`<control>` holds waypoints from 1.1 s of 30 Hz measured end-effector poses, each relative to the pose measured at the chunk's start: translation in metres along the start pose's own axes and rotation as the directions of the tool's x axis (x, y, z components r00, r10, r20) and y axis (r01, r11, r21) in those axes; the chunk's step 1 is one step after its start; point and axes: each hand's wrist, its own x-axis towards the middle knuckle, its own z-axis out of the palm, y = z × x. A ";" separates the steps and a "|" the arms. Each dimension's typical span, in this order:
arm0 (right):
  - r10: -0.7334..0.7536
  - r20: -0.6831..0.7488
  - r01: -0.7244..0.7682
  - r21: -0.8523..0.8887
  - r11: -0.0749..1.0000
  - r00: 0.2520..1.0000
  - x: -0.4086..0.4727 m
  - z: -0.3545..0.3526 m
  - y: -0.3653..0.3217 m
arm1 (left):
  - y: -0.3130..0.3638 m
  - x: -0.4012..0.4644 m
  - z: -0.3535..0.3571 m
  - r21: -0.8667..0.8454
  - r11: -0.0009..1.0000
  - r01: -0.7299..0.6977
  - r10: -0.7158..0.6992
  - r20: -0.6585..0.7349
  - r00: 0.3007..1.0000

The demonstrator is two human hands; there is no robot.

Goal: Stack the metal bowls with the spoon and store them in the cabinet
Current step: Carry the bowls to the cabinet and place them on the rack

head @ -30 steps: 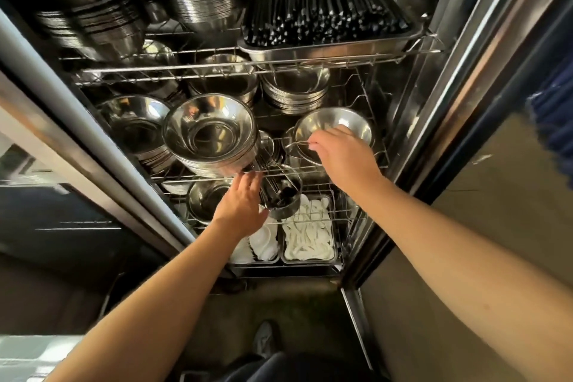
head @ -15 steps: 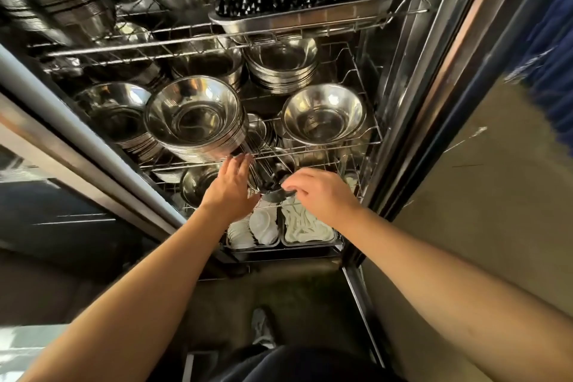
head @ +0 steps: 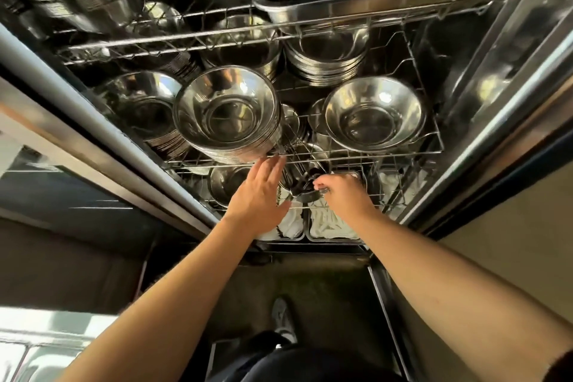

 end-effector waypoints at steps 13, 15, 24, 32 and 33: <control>0.018 0.169 0.033 -0.293 0.956 0.985 0.031 0.034 0.017 | -0.001 -0.001 -0.006 -0.006 1.000 0.003 -0.003 0.019 1.000; 0.041 0.177 0.014 -0.301 0.953 0.983 0.030 0.038 0.021 | -0.001 -0.001 -0.008 -0.009 1.000 0.014 -0.013 0.038 0.999; 0.124 0.299 -0.051 -0.240 0.969 0.946 0.026 0.042 0.017 | 0.008 -0.002 -0.018 -0.032 0.998 0.063 -0.059 0.111 0.992; 0.071 0.288 -0.049 -0.083 0.995 0.955 -0.002 -0.018 -0.010 | 0.018 0.005 -0.031 -0.020 0.994 0.105 -0.102 0.104 0.989; 0.048 0.277 -0.030 -0.070 0.997 0.960 -0.006 -0.030 -0.013 | 0.021 0.008 -0.035 0.006 0.993 0.118 -0.118 0.102 0.988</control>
